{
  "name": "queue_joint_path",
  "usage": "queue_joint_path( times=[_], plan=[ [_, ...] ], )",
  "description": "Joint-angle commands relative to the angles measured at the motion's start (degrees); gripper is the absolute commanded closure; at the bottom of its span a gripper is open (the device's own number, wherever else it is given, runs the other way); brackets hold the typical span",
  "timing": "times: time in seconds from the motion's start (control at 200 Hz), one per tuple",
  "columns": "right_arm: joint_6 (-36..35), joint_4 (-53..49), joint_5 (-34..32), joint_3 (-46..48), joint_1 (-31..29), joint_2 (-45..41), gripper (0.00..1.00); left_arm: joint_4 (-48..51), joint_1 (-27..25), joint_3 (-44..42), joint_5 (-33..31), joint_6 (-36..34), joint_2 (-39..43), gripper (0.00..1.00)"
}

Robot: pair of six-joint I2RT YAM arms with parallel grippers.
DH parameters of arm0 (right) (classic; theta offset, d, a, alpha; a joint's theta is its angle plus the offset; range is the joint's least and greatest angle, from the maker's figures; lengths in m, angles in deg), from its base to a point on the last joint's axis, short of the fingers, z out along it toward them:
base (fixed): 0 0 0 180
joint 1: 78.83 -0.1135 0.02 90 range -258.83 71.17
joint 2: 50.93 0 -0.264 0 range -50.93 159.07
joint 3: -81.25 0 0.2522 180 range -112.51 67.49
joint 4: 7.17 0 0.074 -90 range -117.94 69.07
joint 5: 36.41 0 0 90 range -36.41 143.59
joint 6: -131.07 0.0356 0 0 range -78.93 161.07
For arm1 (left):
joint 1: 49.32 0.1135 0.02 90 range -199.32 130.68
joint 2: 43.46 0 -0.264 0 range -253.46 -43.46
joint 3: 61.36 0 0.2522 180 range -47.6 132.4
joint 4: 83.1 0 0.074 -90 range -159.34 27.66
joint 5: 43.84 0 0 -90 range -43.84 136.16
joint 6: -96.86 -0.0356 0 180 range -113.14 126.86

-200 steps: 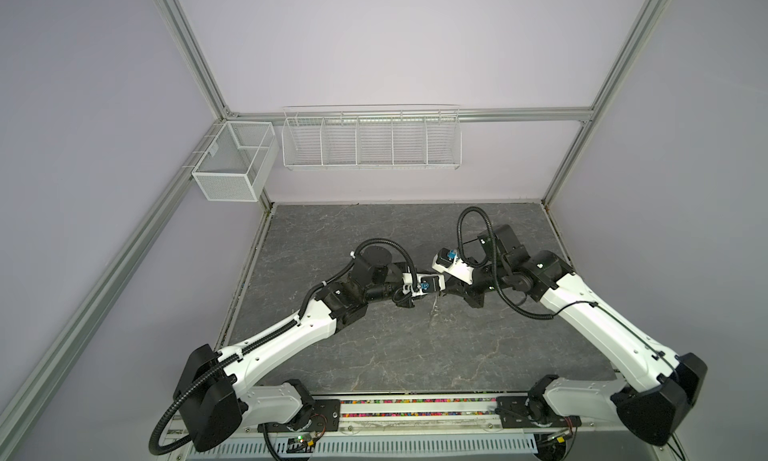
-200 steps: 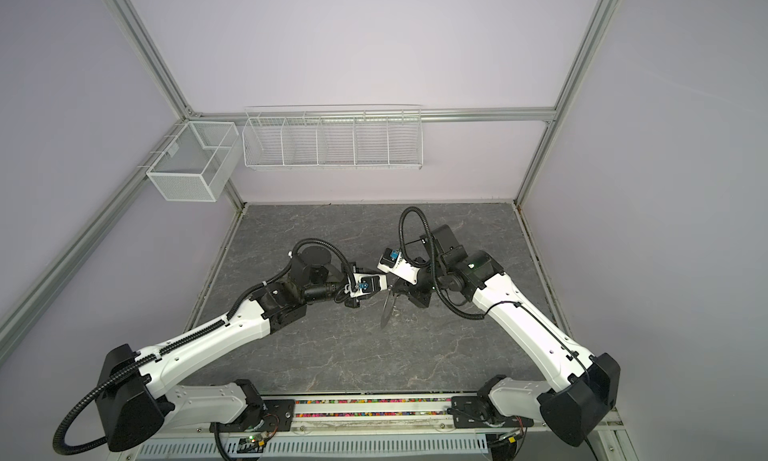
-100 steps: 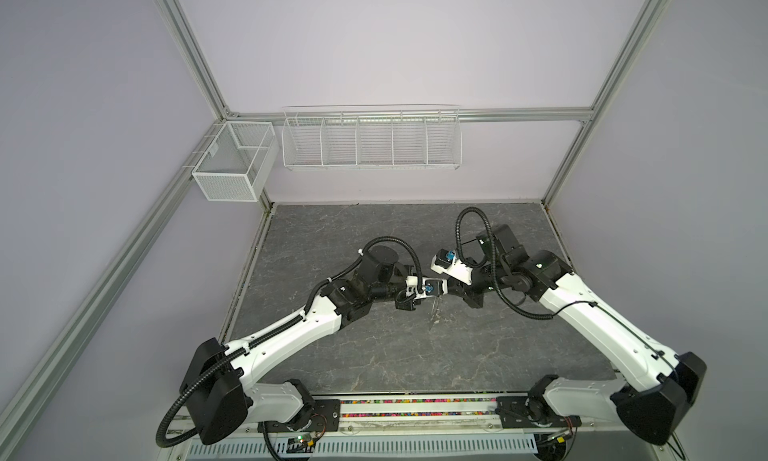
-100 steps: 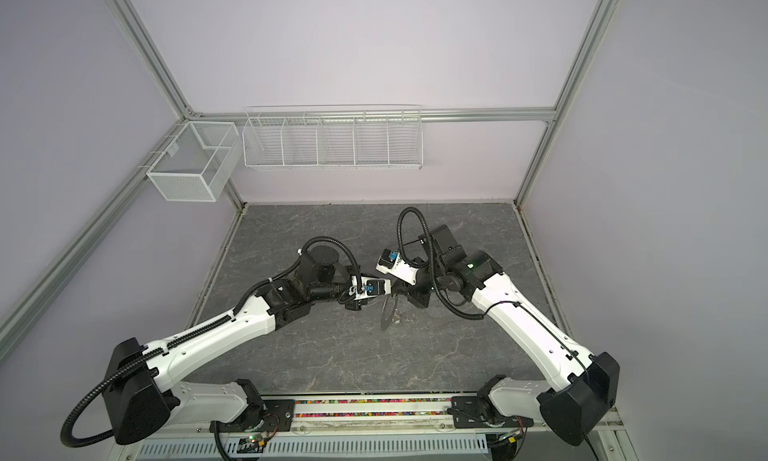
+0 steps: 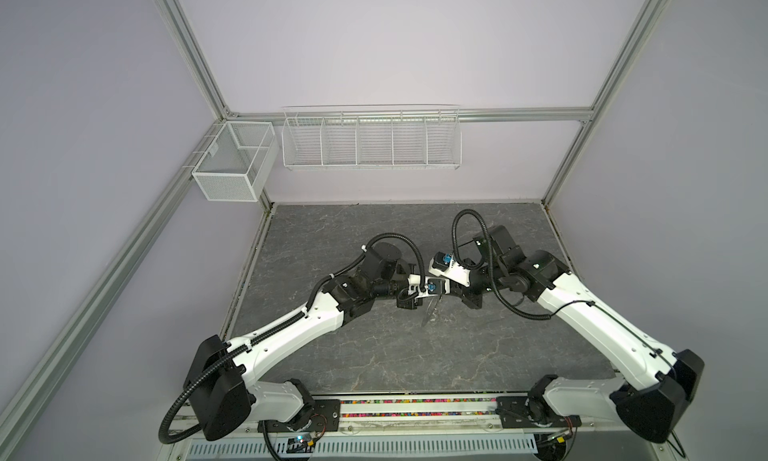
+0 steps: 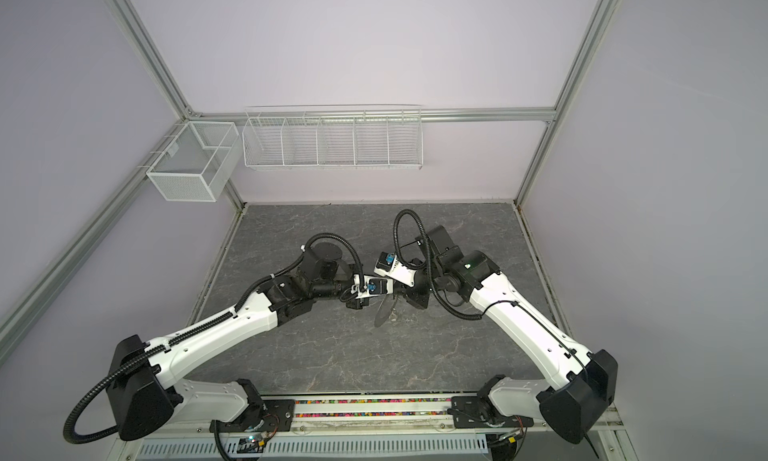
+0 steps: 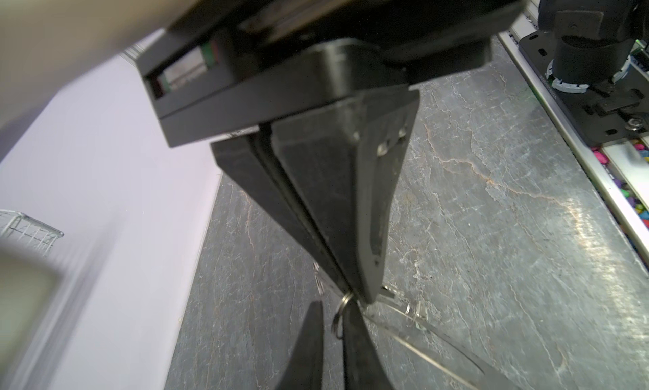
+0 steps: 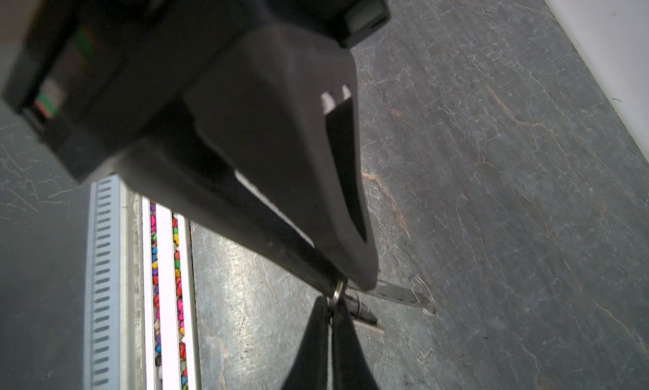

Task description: Put the keys on the keyring

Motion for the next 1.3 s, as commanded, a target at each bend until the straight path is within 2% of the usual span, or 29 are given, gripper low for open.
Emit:
queue_joint_path(
  times=[0.0,0.125,0.18,0.225,0.25,0.335,0.425,0.475,0.615,0.78,1.08,1.294],
  plan=[
    [-2.0,0.7,1.1,-1.1,-0.9,-0.7,0.93,2.0,-0.3,2.2,2.1,-2.1,-1.1,0.91],
    [-2.5,1.7,0.2,-0.3,-1.1,-1.4,0.93,3.2,-0.3,2.8,4.0,-2.5,-1.4,1.00],
    [-1.9,2.5,-0.8,0.1,-1.1,-1.7,0.93,4.1,-0.3,3.4,5.1,-2.3,-1.7,1.00],
    [-0.2,4.0,-2.6,0.7,-0.9,-2.0,0.85,3.8,-0.3,3.4,5.5,-1.0,-1.4,1.00],
    [0.2,4.3,-3.2,1.0,-0.8,-2.3,0.77,3.2,-0.3,3.1,5.3,-0.1,-1.2,1.00],
    [1.2,6.3,-3.3,2.8,0.7,-4.1,0.72,-1.2,0.1,1.0,4.7,4.0,0.1,1.00],
    [3.1,11.1,-3.3,6.5,2.4,-7.9,0.59,-6.2,1.4,-1.4,6.1,8.9,1.3,1.00],
    [4.7,13.8,-3.9,8.4,3.2,-10.0,0.57,-9.6,2.3,-2.8,7.0,12.4,2.1,1.00],
    [7.3,16.8,-6.0,10.8,4.2,-12.4,0.56,-23.1,5.0,-7.8,10.0,23.8,3.6,1.00],
    [10.9,20.5,-5.0,12.4,4.5,-12.7,0.57,-33.0,5.4,-11.3,10.3,30.9,3.9,1.00],
    [12.6,24.4,-4.4,12.8,4.6,-11.6,0.58,-49.2,5.8,-15.1,7.2,40.8,3.0,1.00],
    [13.3,25.8,-3.8,12.9,4.5,-10.2,0.57,-56.3,5.8,-15.3,7.4,45.1,0.3,1.00]
  ],
)
